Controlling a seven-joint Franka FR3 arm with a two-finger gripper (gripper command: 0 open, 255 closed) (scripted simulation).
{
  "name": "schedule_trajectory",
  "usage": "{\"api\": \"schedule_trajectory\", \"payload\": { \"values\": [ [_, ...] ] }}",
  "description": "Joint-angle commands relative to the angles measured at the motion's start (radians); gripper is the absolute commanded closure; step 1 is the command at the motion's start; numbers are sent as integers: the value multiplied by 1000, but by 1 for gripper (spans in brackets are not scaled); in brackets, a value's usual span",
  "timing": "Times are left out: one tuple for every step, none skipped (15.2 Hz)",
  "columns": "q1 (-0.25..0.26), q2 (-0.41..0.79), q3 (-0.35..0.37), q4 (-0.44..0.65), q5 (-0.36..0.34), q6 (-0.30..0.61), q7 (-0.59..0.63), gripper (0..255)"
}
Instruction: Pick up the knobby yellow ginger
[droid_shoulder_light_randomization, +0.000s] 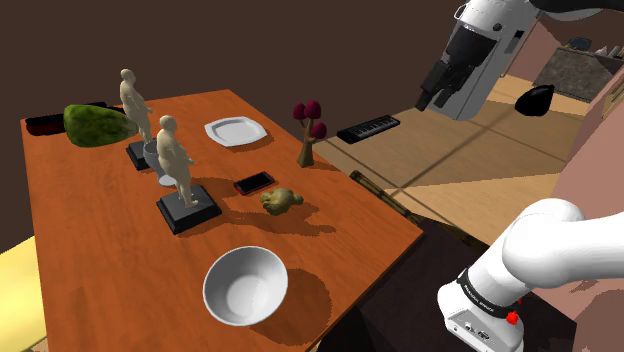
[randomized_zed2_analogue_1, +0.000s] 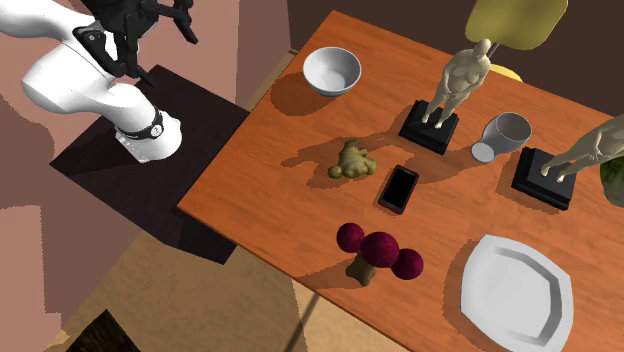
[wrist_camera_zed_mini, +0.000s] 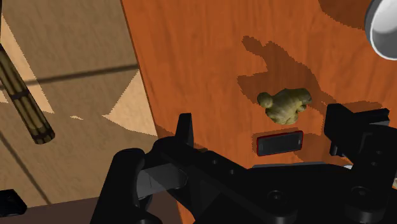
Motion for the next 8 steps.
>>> {"api": "schedule_trajectory", "payload": {
  "values": [
    [0, 0, 0, 0, 0, 0, 0, 0],
    [8, 20, -2, -14, -1, 30, -21, 0],
    [15, 42, -5, -27, -1, 60, -42, 0],
    [23, 65, -7, -38, -1, 89, -63, 0],
    [30, 89, -9, -48, -1, 119, -84, 0],
    [38, 114, -10, -57, -1, 148, -105, 0],
    [45, 140, -12, -64, -1, 177, -126, 0],
    [53, 167, -14, -71, 0, 205, -147, 0]
  ]
}}
